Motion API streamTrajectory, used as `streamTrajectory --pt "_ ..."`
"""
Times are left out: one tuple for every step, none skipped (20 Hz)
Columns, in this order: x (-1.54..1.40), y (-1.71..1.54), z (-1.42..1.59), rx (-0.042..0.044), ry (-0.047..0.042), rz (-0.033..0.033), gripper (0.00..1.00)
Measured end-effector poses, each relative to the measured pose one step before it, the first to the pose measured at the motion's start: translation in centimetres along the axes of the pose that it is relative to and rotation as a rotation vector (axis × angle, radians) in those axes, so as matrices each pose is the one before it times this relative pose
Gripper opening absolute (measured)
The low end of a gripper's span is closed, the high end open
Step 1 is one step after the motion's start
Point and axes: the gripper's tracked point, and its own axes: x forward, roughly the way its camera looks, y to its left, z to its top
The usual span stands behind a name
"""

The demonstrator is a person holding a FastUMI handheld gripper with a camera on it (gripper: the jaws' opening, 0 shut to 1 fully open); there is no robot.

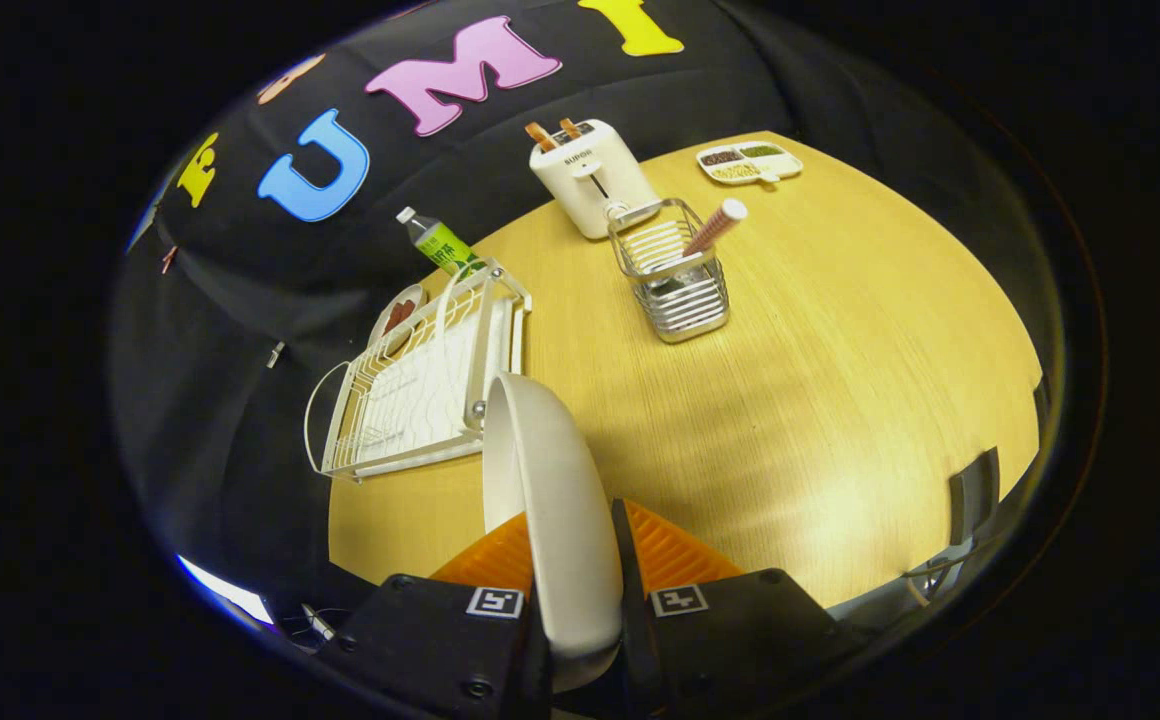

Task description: Take the plate from the dish rack, then take the spoon from the basket and place it into the plate.

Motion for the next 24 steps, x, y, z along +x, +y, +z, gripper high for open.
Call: streamTrajectory --pt "0.500 -0.589 -0.354 0.00986 0.01604 -0.00279 0.31" --pt "0.681 -0.556 -0.283 0.00117 0.00890 -0.00699 0.32" --pt "0.492 -0.618 -0.456 -0.01222 0.01404 -0.00452 0.32" --pt "0.172 0.119 -0.010 0.01648 0.00084 0.02595 0.32" --pt "0.400 0.008 0.011 0.01067 0.00892 0.00708 0.32" --pt "0.371 -0.211 0.158 0.00456 0.00237 -0.00338 0.32" --pt "0.588 -0.637 0.022 -0.00678 0.00222 -0.02042 0.33" --pt "0.223 -0.573 -0.053 -0.01039 0.00369 -0.01881 0.36" --pt "0.210 -0.457 -0.038 -0.00656 0.00350 -0.01781 0.39" --pt "0.101 -0.333 0.069 -0.00032 0.00118 -0.01005 0.45" --pt "0.038 -0.178 -0.005 0.00301 0.00411 -0.00804 0.47" --pt "0.255 -0.450 -0.065 -0.00091 0.00701 -0.02120 0.49" --pt "0.282 -0.528 -0.155 -0.00858 0.01056 -0.02354 0.53" --pt "0.015 -0.327 -0.077 -0.00706 0.00432 -0.01897 0.57" --pt "0.114 -0.531 -0.032 -0.00668 0.00317 -0.02517 0.61" --pt "0.141 -0.435 0.120 -0.00777 -0.00376 -0.02318 0.66" --pt "0.087 -0.659 -0.053 -0.01501 -0.00265 -0.03258 0.67" --pt "-0.232 -0.427 0.140 -0.01627 -0.00345 -0.02094 0.66" --pt "0.053 -0.065 0.299 -0.00461 -0.00719 0.00244 0.67" --pt "-0.344 0.055 0.288 0.00431 -0.00862 0.00256 0.67" --pt "-0.311 -0.036 0.561 0.00113 -0.01559 -0.00015 0.68" --pt "-0.504 -0.131 0.526 -0.00870 -0.01889 -0.00394 0.68" --pt "-0.679 -0.098 0.863 -0.01770 -0.02403 -0.00211 0.68" --pt "-0.826 -0.038 1.007 -0.02123 -0.03190 0.00094 0.68"
